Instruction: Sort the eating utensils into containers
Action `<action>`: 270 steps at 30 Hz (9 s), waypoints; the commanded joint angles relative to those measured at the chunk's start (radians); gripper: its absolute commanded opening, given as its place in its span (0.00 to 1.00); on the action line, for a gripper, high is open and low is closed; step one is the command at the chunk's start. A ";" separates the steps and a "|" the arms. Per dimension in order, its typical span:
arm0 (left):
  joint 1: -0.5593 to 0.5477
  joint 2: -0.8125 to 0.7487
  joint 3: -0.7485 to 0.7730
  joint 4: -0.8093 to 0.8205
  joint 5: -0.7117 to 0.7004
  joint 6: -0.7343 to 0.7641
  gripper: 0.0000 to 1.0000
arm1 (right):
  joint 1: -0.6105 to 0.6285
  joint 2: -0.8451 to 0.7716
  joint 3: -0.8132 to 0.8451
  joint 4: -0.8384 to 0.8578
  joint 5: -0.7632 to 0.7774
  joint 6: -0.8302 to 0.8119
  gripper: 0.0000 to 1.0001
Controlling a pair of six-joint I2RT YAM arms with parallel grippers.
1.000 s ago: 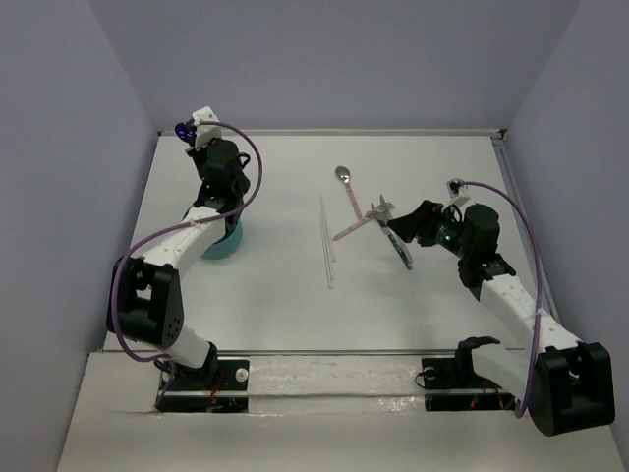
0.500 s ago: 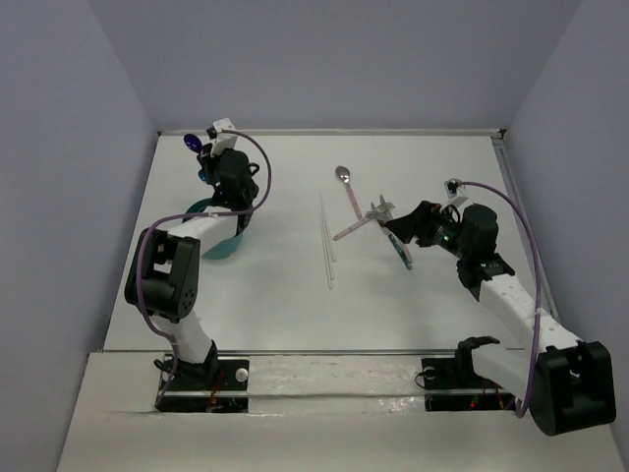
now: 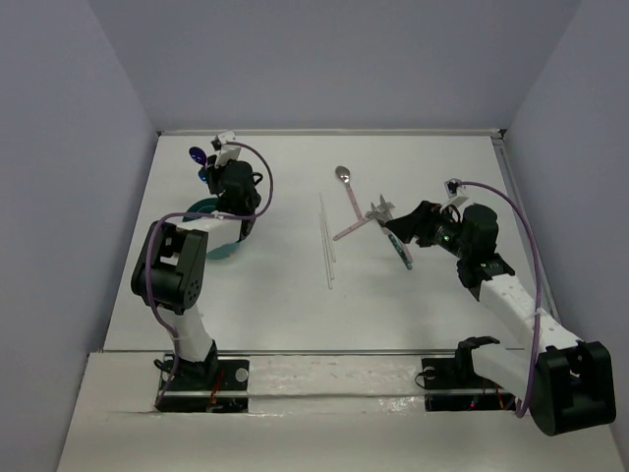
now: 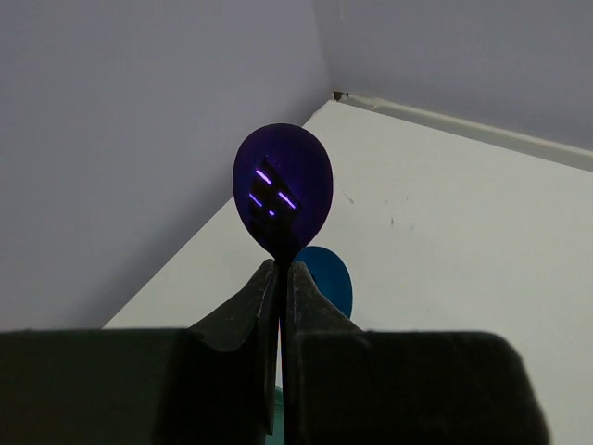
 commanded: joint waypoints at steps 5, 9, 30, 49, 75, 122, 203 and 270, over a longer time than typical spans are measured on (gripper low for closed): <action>-0.002 0.008 -0.020 0.037 -0.010 -0.067 0.00 | 0.019 0.003 0.036 0.054 -0.004 -0.022 0.79; -0.011 0.008 -0.023 0.004 -0.015 -0.101 0.00 | 0.019 0.004 0.036 0.053 -0.003 -0.021 0.79; -0.059 -0.067 -0.068 -0.140 -0.107 -0.254 0.15 | 0.019 0.001 0.035 0.057 -0.003 -0.018 0.79; -0.185 -0.406 0.045 -0.361 -0.018 -0.316 0.43 | 0.019 0.011 0.053 -0.008 0.075 -0.053 0.79; -0.215 -1.244 -0.228 -1.039 0.743 -0.609 0.64 | 0.212 0.568 0.519 -0.352 0.427 -0.226 0.62; -0.071 -1.070 -0.212 -0.880 1.102 -0.779 0.59 | 0.300 0.896 1.086 -0.228 0.286 -0.320 0.00; -0.074 -0.524 0.061 -0.716 0.627 -0.786 0.00 | 0.499 0.262 0.285 0.025 0.239 -0.180 0.73; 0.030 -0.297 -0.079 -0.542 0.275 -0.587 0.44 | 0.499 0.276 0.260 0.039 0.345 -0.196 0.71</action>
